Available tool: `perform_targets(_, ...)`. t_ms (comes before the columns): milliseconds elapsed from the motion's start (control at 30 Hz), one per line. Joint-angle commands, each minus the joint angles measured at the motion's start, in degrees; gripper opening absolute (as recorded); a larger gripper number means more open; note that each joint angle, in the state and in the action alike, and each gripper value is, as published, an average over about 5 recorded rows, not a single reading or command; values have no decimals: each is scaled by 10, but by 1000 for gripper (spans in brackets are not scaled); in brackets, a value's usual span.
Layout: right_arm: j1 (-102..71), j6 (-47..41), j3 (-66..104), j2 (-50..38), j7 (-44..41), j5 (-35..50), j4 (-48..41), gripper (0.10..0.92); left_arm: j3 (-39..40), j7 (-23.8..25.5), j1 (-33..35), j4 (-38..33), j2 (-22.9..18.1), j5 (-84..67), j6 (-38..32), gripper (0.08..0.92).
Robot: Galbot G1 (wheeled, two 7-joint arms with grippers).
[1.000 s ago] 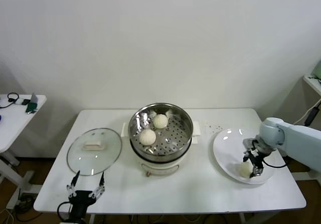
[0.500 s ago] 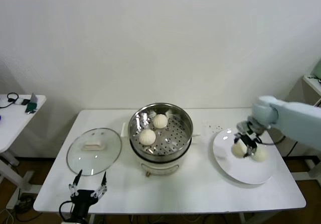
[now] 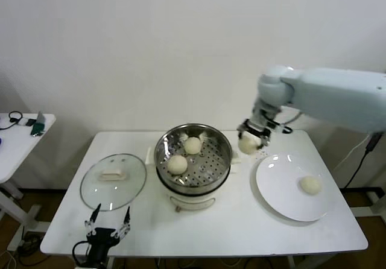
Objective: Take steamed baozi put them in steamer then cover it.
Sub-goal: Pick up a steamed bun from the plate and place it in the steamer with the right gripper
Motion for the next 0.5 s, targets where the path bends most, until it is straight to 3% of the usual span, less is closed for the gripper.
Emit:
perform_targets(33, 2, 72, 39, 157, -3, -20, 2, 687, 0, 0, 0, -2, 4, -1, 1, 823)
perform_targets(500, -118, 83, 37, 201, -8, -84, -42, 687, -9, -1, 15, 5, 10, -12, -5, 823)
